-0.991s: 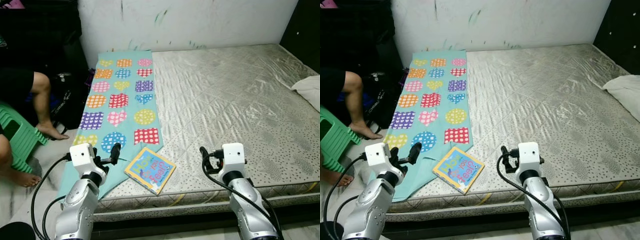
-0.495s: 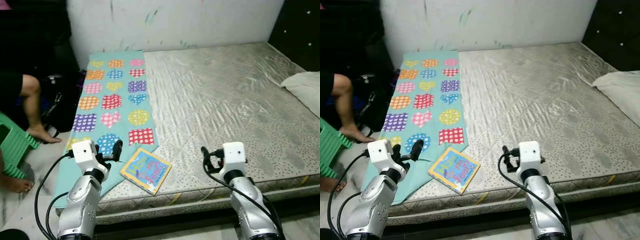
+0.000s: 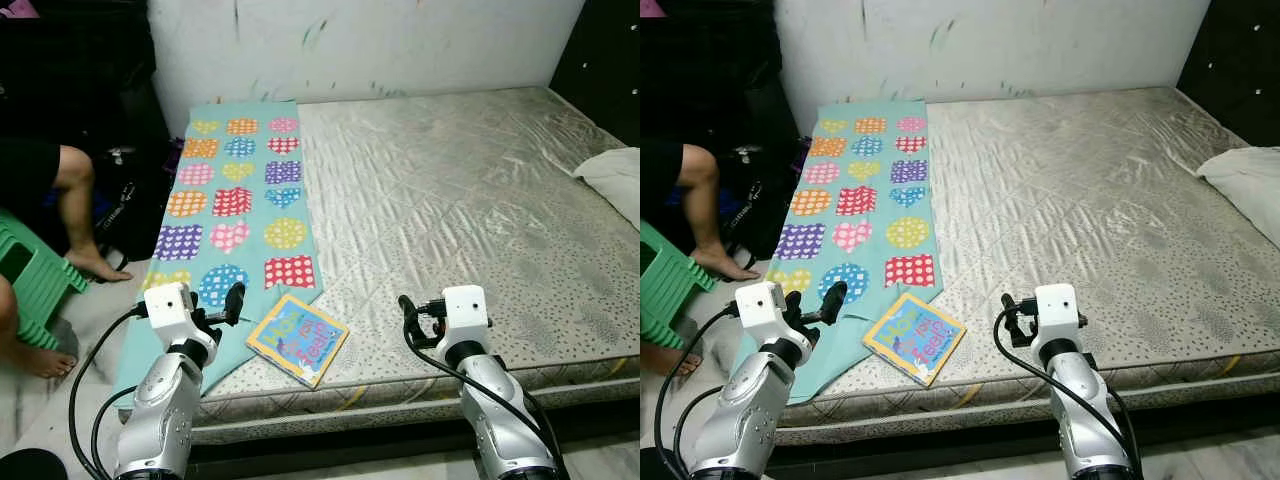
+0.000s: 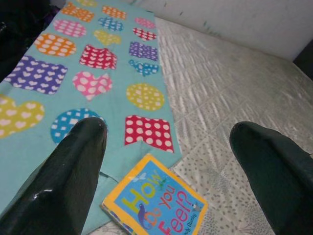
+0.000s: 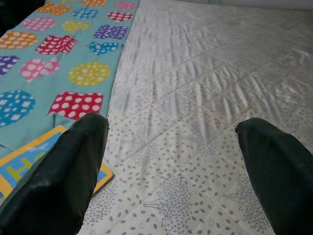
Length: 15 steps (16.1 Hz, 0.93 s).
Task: Clean up the room
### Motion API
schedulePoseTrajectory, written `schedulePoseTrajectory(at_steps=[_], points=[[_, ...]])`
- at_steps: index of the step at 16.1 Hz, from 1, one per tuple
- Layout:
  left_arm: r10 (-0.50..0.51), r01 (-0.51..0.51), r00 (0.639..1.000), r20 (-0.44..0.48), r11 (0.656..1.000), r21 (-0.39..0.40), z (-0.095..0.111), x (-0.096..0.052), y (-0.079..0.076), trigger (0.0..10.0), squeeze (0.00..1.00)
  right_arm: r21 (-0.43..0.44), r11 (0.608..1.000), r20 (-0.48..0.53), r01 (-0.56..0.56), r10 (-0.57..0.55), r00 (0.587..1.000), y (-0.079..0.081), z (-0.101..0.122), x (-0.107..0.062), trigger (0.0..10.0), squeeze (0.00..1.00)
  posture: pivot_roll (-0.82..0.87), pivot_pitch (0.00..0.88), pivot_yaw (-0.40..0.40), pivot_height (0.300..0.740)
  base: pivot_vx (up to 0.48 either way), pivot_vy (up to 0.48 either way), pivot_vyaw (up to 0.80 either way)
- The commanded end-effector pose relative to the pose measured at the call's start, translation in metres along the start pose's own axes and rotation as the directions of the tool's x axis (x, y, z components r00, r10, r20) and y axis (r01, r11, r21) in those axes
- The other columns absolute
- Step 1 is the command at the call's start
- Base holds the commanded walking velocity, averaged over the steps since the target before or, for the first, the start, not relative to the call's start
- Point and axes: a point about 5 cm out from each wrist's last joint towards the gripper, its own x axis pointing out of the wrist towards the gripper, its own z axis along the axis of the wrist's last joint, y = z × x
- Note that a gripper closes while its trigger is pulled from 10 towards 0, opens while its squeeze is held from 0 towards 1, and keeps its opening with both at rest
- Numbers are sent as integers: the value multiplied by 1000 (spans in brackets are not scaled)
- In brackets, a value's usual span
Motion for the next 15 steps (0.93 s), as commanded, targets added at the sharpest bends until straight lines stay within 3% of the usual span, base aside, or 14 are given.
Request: schedulePoseTrajectory(at_steps=[1, 5, 6, 8, 13, 15], points=[[28, -28, 1000, -11, 999, 25, 0, -2, 5, 10000, 0, -5, 1000, -18, -15, 15, 1000, 3, -1, 1, 10000, 0, -99, 0, 43, 740, 0, 0, 0], [48, -44, 997, -66, 998, 55, -3, -2, 6, 10000, 0, 40, 998, -134, -56, 61, 989, 5, -10, 3, 10000, 0, -110, 0, 55, 740, 0, 0, 0], [50, -44, 995, -86, 997, 66, -4, -1, 5, 10000, 0, 15, 996, -170, -83, 84, 982, 9, -14, 3, 10000, 0, -109, 0, 57, 740, 0, 0, 0], [28, -18, 994, -103, 995, 96, -5, 1, 1, 10000, 0, -42, 993, -170, -106, 98, 981, 13, -13, 2, 10000, 0, -99, 0, 53, 740, 0, 0, 0], [34, -19, 990, -136, 994, 111, -8, -12, 2, 10000, 0, -15, 993, -188, -117, 112, 976, 20, -11, -1, 10000, 0, -74, 57, 50, 740, 0, 0, 0], [25, -12, 988, -151, 996, 92, -12, -19, 4, 10000, 0, -5, 992, -180, -129, 126, 975, 26, -15, -10, 10000, 0, -79, 74, 55, 740, 0, 0, 0]])
